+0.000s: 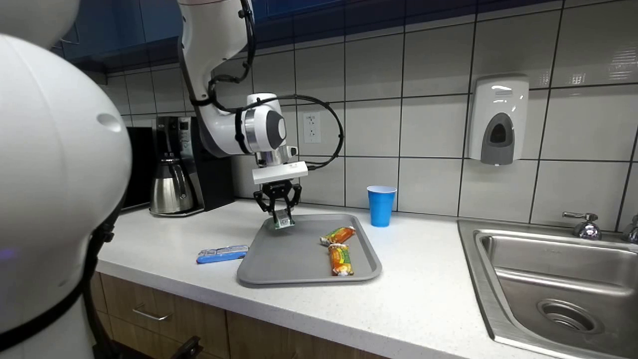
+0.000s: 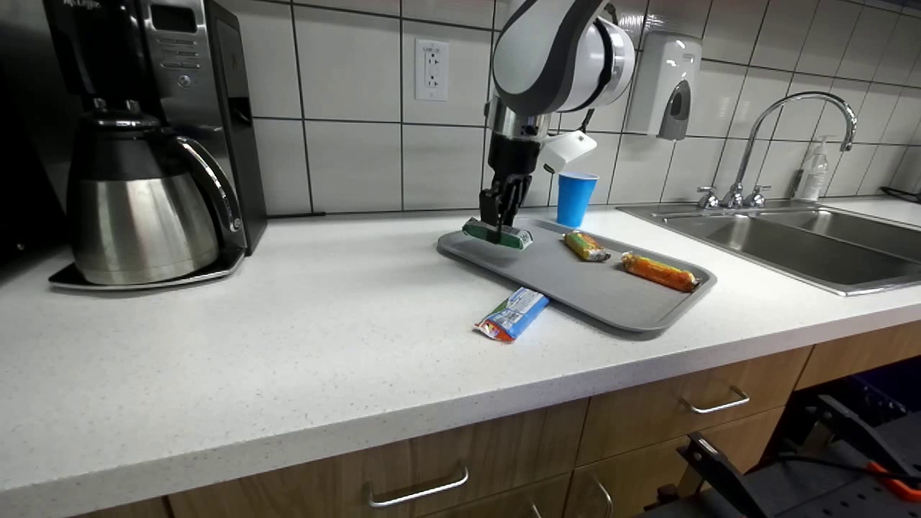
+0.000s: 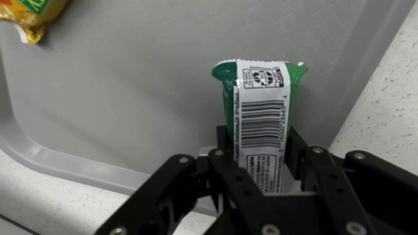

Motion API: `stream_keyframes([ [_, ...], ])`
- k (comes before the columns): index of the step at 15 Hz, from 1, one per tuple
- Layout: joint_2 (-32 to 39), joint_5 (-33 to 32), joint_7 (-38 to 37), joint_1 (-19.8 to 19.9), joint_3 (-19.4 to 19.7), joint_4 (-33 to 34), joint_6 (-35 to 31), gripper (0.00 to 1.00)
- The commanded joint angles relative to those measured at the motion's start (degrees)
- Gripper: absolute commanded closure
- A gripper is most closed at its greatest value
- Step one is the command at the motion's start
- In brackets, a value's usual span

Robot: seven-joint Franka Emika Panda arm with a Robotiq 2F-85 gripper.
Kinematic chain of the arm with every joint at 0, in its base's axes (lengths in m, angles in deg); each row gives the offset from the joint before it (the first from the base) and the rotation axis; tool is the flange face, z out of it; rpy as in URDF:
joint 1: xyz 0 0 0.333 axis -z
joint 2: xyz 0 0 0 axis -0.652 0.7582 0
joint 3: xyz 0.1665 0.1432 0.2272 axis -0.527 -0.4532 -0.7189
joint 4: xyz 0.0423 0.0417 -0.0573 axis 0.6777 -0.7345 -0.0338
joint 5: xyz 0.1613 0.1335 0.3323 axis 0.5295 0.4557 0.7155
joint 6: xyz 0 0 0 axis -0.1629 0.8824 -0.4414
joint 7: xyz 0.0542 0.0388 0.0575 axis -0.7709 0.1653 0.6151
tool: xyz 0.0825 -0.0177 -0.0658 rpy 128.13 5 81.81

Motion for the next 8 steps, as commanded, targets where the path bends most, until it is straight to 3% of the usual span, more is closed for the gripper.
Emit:
stream_keyframes([
  [1, -1.65, -2.57, -4.94, -0.52, 1.75, -2.87, -1.68, 0.82],
  [5, -1.89, -3.09, -6.60, -0.47, 2.42, -3.85, -1.84, 0.82],
  [6, -1.89, -3.31, -7.08, -0.58, 2.61, -3.93, -1.91, 0.32],
  [7, -1.91, -3.51, -7.51, -0.67, 2.75, -4.01, -1.87, 0.31],
  [8, -1.97, -3.69, -7.86, -0.70, 2.82, -4.08, -1.71, 0.24],
])
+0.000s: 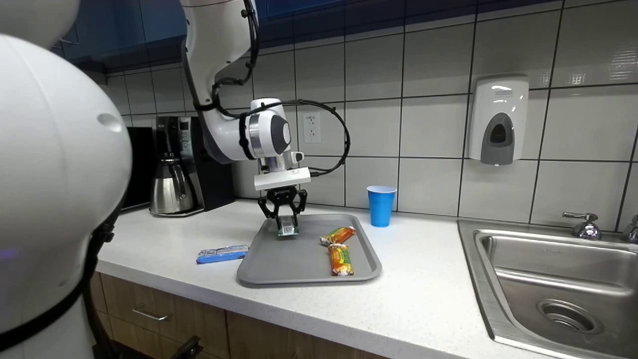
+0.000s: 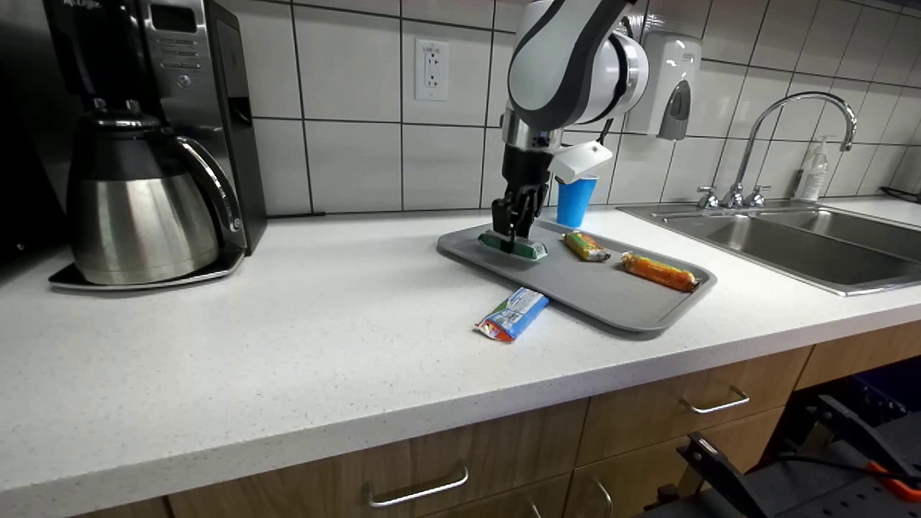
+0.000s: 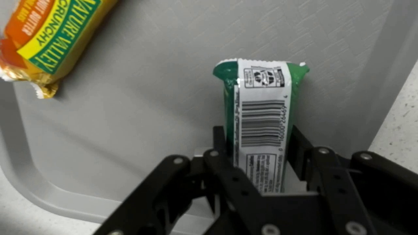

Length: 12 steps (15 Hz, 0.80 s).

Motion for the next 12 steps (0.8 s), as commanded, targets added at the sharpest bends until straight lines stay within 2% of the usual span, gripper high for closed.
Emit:
stream_keyframes([
  [1, -2.03, -2.26, -3.33, -0.67, 0.94, -1.94, -0.70, 0.18],
  [3, -2.18, -2.14, -3.58, -0.52, 0.92, -2.03, -0.46, 0.04],
  [4, -2.33, -1.97, -3.66, -0.39, 0.91, -2.19, -0.54, 0.00],
  [12, -10.31, -2.04, -6.31, -0.30, 1.52, -9.03, -0.08, 0.00],
])
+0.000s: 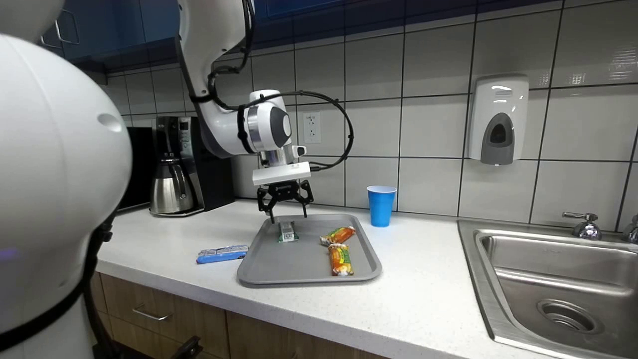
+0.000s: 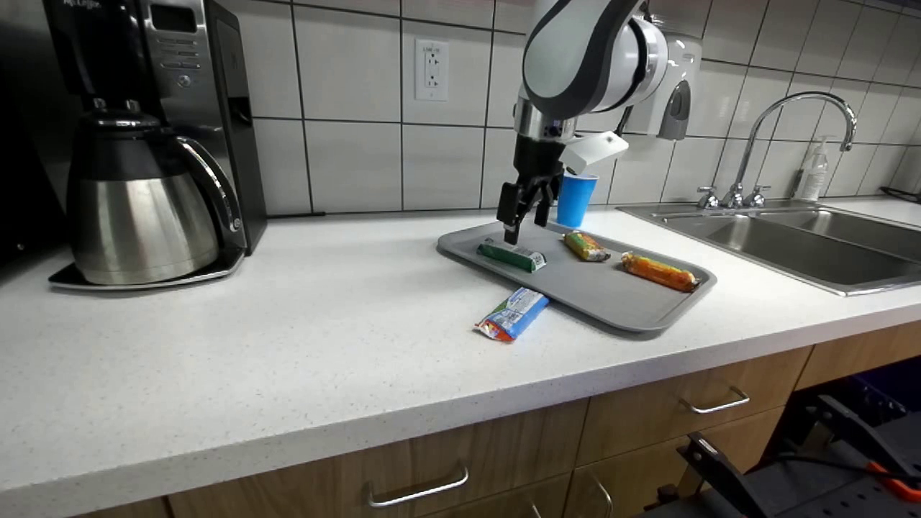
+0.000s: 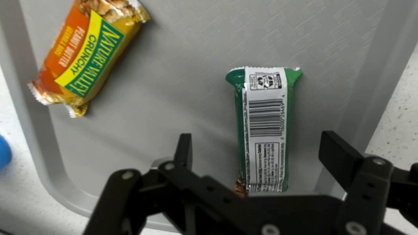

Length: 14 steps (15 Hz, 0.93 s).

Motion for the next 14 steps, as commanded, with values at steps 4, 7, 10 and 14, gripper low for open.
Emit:
stream_keyframes([
  [4, -11.00, -0.12, -2.70, 0.13, -0.70, -10.43, 0.91, 0.00],
  [7, -14.05, 0.50, -1.27, 0.23, -1.31, -13.47, 0.63, 0.00],
  [10, -16.03, 2.05, 0.79, 0.19, -2.05, -15.21, 0.64, 0.00],
  [14, -16.79, 4.29, 5.45, -0.18, -2.65, -16.03, 0.25, 0.00],
])
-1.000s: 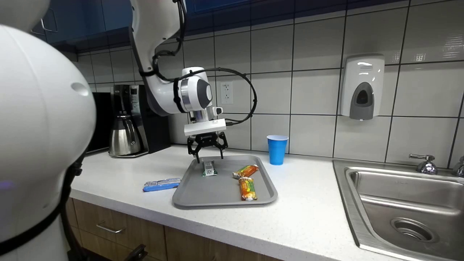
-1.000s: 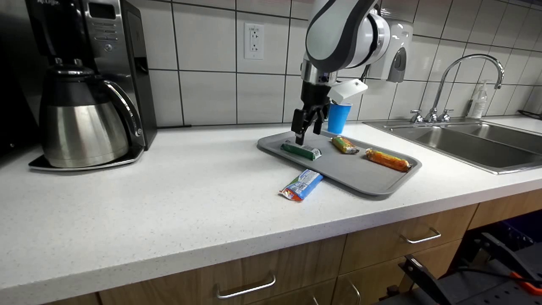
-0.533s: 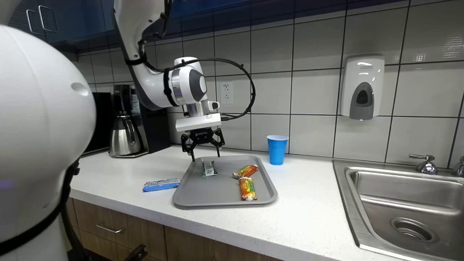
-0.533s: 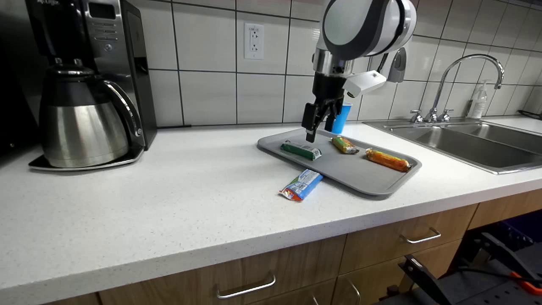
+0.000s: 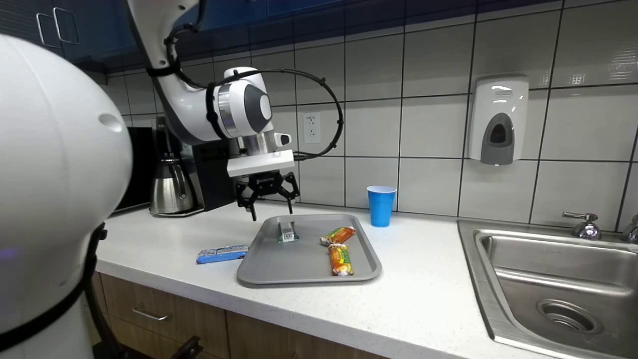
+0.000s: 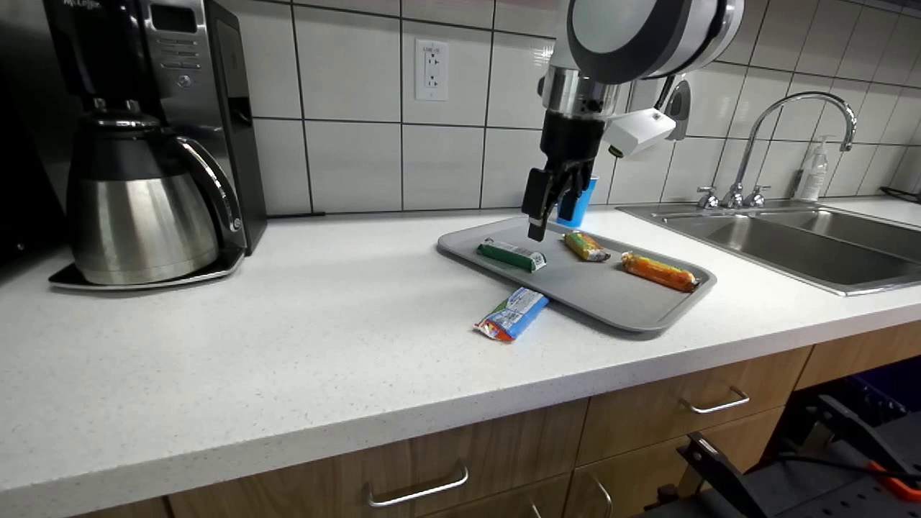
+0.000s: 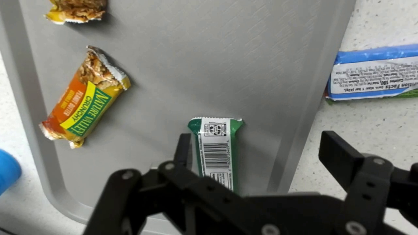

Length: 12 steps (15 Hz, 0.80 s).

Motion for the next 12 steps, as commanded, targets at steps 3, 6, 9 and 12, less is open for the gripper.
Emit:
stream_keyframes([
  [3, -1.96, 6.70, 12.67, -0.08, -1.36, -1.96, -0.58, 0.00],
  [6, -1.51, 9.33, 20.06, 0.01, -1.39, -1.73, -0.12, 0.00],
  [9, -1.69, 9.05, 21.74, 0.15, -1.18, -1.46, 1.28, 0.00],
  [12, -2.10, 5.88, 15.83, 0.32, -0.79, -1.84, 0.49, 0.00],
])
